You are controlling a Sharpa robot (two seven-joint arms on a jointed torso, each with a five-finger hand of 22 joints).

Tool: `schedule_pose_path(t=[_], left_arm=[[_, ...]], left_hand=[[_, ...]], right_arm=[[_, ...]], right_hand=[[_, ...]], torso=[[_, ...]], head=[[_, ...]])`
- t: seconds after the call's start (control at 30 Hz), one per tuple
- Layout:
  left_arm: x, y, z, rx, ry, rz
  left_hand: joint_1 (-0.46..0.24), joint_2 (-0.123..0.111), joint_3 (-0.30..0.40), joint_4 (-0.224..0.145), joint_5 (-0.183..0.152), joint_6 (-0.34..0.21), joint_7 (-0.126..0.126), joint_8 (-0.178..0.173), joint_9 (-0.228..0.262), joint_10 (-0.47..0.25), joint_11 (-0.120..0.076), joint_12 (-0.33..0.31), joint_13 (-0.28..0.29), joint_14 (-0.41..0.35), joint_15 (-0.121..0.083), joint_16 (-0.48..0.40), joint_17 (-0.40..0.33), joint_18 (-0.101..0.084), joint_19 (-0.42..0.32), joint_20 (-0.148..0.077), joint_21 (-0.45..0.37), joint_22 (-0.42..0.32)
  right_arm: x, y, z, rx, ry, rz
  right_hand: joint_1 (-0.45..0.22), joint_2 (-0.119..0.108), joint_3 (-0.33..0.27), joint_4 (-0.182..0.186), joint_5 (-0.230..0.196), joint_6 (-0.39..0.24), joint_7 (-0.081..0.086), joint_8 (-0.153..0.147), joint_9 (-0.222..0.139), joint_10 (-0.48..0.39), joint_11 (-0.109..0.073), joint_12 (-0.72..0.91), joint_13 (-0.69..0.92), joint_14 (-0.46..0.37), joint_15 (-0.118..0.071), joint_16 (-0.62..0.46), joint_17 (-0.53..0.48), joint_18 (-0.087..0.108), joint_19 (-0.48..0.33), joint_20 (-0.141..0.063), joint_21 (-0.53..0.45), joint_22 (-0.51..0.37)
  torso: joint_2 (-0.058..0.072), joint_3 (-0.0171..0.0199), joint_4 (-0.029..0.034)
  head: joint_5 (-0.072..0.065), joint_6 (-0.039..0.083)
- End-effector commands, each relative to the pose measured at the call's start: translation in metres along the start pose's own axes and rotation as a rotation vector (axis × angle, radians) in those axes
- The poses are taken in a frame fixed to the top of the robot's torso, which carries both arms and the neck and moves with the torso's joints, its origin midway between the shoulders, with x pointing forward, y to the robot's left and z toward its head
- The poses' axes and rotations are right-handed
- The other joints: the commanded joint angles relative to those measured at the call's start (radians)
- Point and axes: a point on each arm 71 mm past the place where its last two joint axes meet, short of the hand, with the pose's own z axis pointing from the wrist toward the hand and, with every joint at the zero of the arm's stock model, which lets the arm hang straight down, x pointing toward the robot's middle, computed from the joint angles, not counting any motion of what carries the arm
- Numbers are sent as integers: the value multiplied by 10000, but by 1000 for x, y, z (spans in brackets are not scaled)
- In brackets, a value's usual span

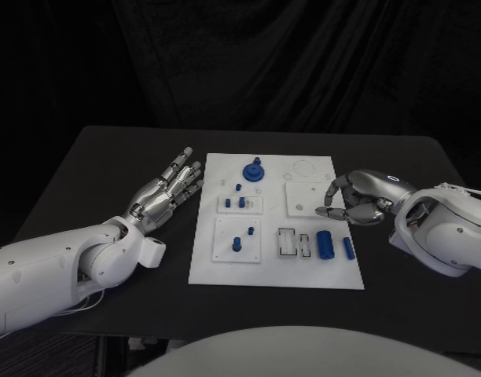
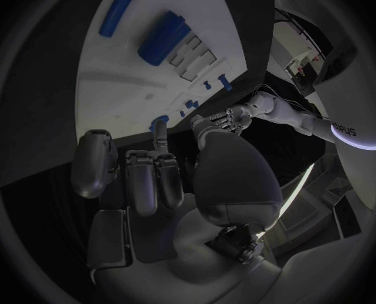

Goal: Assemble the parts on the task board

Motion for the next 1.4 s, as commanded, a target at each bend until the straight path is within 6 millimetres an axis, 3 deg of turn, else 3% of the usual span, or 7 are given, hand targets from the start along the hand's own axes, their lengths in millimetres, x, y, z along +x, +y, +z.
schedule_pose_path(t=[0.03,0.3,0.57,0.77,0.97,1.13,1.4], left_arm=[[0,-2,0,346,-62,-9],[2,-2,1,335,53,-89],[1,-1,1,270,76,-115],[2,-1,0,210,125,-156],[2,0,1,153,167,-184],[3,0,2,116,227,-224],[4,1,3,78,315,-276]], left_hand=[[130,3,94,11,183,-3,159,-56,-7,12,62,-8,-3,-5,68,-36,-9,-23,-27,74,-35,-9],[254,1,193,10,374,-31,638,-61,-12,14,106,-52,-9,-5,94,-36,-9,24,-22,147,-29,5],[360,4,259,-5,553,5,733,-52,-4,15,128,-38,-6,-5,107,-36,-9,48,-22,188,-30,4],[448,4,318,-13,677,69,845,-38,10,22,182,-12,-2,-5,101,-36,-9,71,-21,203,-29,6],[624,5,441,-47,980,108,933,-30,17,28,245,2,0,-5,105,-36,-9,93,-21,225,-28,7],[800,1,556,-80,1237,189,1025,-12,33,33,269,17,3,-5,146,-36,-9,97,-16,265,-24,16],[898,2,634,-67,1336,382,1239,35,71,47,339,88,14,-5,229,-36,-9,115,-10,372,-18,28]], right_arm=[[10,-5,-3,1365,600,-736],[20,-1,-11,1971,497,-2056],[32,-1,-17,2328,733,-2539],[39,0,-17,2442,754,-2510],[42,0,-15,2457,741,-2503],[43,-1,-13,2428,810,-2552],[51,0,-11,2405,1107,-2491]], right_hand=[[-356,-199,222,4,105,16,30,174,99,1057,7,24,2626,1022,30,209,2553,-160,153,20,412,1835],[-1402,-678,299,25,123,776,-351,1048,943,1057,-257,24,2626,1062,-269,245,2627,-771,1647,-293,3123,2629],[-1861,-939,48,42,-340,419,-327,1295,1587,1057,-251,24,2626,1062,-302,245,2627,-771,1647,-336,3123,2629],[-2126,-917,40,45,-407,433,-338,1330,1708,1057,-259,24,2626,1062,-308,245,2627,-771,1647,-338,3123,2629],[-2392,-878,58,46,-517,455,-341,1289,1766,1057,-261,24,2626,1062,-316,245,2627,-771,1647,-343,3123,2629],[-2962,-816,91,48,-1280,522,-351,1157,1837,1057,-273,24,2626,1062,-332,245,2627,-771,1647,-357,3123,2629],[-3329,-528,272,43,-1501,685,-373,996,1854,1057,-290,24,2626,1062,-340,245,2627,-771,1647,-361,3123,2629]], torso=[[32,-21,37],[57,7,0],[52,13,-9],[39,-7,22],[40,-18,-32],[35,-14,16],[24,-15,33]], head=[[-76,-2],[-251,-2],[-609,-2],[-710,-2],[-660,-2],[-709,-2],[-852,-2]])
